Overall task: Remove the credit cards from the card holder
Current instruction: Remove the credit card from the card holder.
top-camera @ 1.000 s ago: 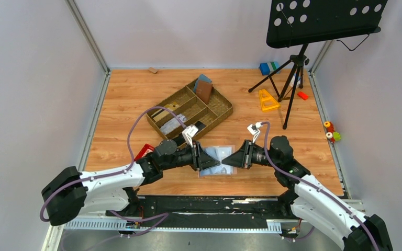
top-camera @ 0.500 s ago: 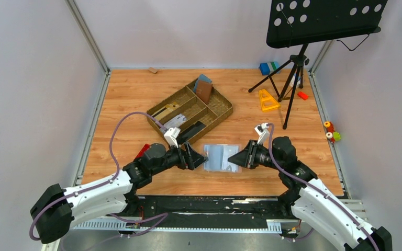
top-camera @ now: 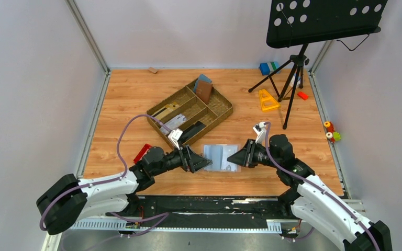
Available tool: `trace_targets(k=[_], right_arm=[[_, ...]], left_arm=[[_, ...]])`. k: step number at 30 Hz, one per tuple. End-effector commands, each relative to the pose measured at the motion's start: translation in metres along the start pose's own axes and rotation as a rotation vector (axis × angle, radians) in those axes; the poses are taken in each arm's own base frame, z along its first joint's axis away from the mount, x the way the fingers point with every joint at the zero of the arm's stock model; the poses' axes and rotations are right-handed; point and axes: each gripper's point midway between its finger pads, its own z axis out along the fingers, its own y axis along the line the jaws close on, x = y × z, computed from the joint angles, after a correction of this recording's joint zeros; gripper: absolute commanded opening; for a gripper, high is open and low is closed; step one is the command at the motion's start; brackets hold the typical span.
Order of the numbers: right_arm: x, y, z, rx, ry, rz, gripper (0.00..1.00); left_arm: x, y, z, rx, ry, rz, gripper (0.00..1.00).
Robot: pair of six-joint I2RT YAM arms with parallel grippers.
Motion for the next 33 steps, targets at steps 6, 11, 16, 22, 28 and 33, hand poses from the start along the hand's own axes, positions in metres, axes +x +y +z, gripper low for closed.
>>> trace_targets(k=[6, 11, 16, 22, 28, 33], right_arm=[[-0.024, 0.033, 0.000, -0.109, -0.053, -0.043, 0.00], [-0.024, 0.041, 0.000, -0.149, -0.044, -0.048, 0.00], [-0.021, 0.054, -0.001, -0.235, -0.037, -0.035, 0.00], [-0.018, 0.058, -0.001, -0.279, -0.029, -0.015, 0.00], [-0.016, 0.052, 0.002, -0.277, -0.033, -0.013, 0.03], [-0.011, 0.047, 0.004, -0.295, -0.042, 0.001, 0.37]], left_arm=[[-0.020, -0.031, 0.002, 0.135, -0.101, 0.011, 1.00], [-0.018, -0.027, 0.006, 0.096, -0.066, 0.034, 0.99], [-0.015, -0.021, 0.010, 0.061, -0.038, 0.042, 0.73], [-0.014, -0.005, 0.005, 0.003, -0.054, 0.041, 0.41], [-0.025, -0.012, -0.012, 0.023, -0.103, 0.065, 0.15], [-0.029, -0.025, -0.023, 0.079, -0.131, 0.084, 0.00]])
